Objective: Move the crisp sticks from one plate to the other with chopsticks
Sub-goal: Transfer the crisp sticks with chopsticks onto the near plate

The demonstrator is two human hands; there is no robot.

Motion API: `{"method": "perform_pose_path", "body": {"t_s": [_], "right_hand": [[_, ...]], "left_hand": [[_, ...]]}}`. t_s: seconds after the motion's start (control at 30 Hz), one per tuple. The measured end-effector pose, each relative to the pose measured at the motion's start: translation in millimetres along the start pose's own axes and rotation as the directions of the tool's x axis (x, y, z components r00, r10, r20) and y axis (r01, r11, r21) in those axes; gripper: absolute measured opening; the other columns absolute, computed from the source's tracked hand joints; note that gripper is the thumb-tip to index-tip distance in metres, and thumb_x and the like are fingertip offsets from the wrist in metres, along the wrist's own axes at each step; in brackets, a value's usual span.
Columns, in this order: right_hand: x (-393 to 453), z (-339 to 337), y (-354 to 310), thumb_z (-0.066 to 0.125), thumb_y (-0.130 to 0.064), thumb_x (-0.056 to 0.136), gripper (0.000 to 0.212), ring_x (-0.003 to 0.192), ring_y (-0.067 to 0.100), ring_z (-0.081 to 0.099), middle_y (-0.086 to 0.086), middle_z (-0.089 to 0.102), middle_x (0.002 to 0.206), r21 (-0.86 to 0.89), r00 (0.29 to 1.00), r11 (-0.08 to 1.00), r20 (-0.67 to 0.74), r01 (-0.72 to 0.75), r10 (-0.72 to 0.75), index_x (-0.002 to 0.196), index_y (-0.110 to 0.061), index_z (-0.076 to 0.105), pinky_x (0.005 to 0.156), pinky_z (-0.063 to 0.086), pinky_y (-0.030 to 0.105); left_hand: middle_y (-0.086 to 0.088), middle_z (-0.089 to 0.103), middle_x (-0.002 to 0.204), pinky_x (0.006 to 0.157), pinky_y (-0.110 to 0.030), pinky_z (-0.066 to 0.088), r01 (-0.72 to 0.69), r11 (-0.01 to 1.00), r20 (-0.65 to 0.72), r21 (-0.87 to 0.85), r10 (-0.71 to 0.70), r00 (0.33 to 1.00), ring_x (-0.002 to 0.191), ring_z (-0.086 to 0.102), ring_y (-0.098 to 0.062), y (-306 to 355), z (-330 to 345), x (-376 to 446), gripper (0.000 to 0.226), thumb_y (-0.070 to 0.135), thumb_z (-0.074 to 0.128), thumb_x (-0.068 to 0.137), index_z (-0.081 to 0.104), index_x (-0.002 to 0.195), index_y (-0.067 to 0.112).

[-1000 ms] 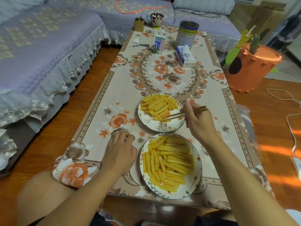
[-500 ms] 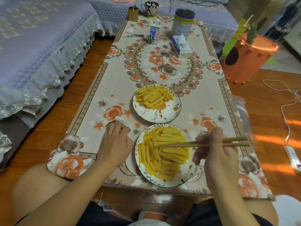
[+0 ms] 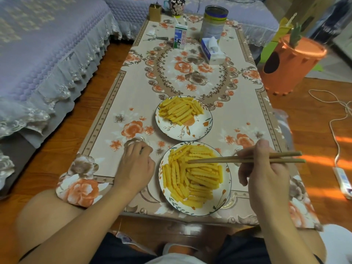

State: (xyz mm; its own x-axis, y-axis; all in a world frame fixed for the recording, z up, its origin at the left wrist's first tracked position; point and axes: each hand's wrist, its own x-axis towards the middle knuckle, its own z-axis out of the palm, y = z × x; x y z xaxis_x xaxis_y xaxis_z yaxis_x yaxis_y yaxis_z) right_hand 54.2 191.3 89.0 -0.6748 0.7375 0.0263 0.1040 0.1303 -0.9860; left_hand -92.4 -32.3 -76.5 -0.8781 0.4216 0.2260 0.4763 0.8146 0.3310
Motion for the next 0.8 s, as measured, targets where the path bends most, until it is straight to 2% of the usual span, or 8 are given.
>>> {"method": "perform_pose_path", "body": {"t_s": [0.13,0.2,0.3,0.5,0.73,0.8], "right_hand": [[24.4,10.7,-9.0,0.041,-0.033,0.11,0.049,0.044,0.014,0.049,0.017,0.051,0.056,0.101,0.996,0.991,-0.051,0.083,-0.078,0.079,-0.008,0.068,0.042,0.04,0.024],[48.9,22.9,-7.1,0.043,-0.031,0.11,0.045,0.045,0.014,0.051,0.012,0.053,0.056,0.089,0.993,0.99,-0.058,0.105,-0.1,0.084,-0.006,0.069,0.043,0.041,0.024],[86.2,50.0,4.8,0.048,-0.033,0.108,0.043,0.042,0.016,0.055,0.014,0.058,0.059,0.036,0.995,0.997,-0.069,0.074,-0.071,0.089,-0.001,0.07,0.044,0.045,0.027],[114.6,100.1,18.1,0.052,-0.041,0.105,0.053,0.048,0.027,0.063,0.002,0.06,0.047,-0.009,0.996,0.999,-0.074,0.045,-0.045,0.059,-0.019,0.065,0.056,0.057,0.047],[116.0,107.5,23.4,0.044,-0.04,0.109,0.052,0.05,0.026,0.063,0.002,0.059,0.051,0.007,0.994,1.0,-0.108,0.026,-0.025,0.069,-0.016,0.067,0.054,0.056,0.046],[117.8,95.6,19.9,0.041,-0.038,0.11,0.052,0.046,0.021,0.06,0.001,0.057,0.05,0.048,0.99,0.999,-0.138,0.021,-0.015,0.073,-0.013,0.068,0.049,0.051,0.037]], "left_hand": [[-0.004,0.057,0.115,0.093,-0.043,0.05,-0.001,1.0,0.001,0.001,0.001,1.0,0.113,0.047,-0.024,0.5,-0.4,0.3,0.026,0.013,0.058,0.091,0.065,0.116,0.011],[-0.004,0.057,0.115,0.094,-0.043,0.05,-0.001,1.0,0.005,0.011,0.001,1.0,0.113,0.047,-0.025,-0.2,-0.3,1.6,0.026,0.014,0.058,0.091,0.065,0.116,0.012],[-0.003,0.056,0.114,0.095,-0.043,0.049,0.002,1.0,0.017,0.026,-0.003,1.0,0.113,0.047,-0.025,-1.4,0.2,3.3,0.027,0.018,0.054,0.091,0.065,0.116,0.013],[-0.002,0.055,0.114,0.094,-0.043,0.049,0.02,0.999,0.05,0.041,-0.022,0.998,0.112,0.048,-0.024,1.7,-3.0,4.2,0.04,0.028,0.036,0.091,0.064,0.116,0.015],[-0.002,0.056,0.115,0.095,-0.044,0.049,0.03,0.998,0.076,0.056,-0.034,0.997,0.112,0.048,-0.024,1.6,-4.8,4.8,0.041,0.029,0.035,0.091,0.064,0.116,0.015],[-0.002,0.056,0.116,0.095,-0.044,0.049,0.034,0.998,0.082,0.054,-0.038,0.996,0.113,0.048,-0.025,1.0,-5.0,4.6,0.042,0.03,0.035,0.091,0.064,0.116,0.015]]}}
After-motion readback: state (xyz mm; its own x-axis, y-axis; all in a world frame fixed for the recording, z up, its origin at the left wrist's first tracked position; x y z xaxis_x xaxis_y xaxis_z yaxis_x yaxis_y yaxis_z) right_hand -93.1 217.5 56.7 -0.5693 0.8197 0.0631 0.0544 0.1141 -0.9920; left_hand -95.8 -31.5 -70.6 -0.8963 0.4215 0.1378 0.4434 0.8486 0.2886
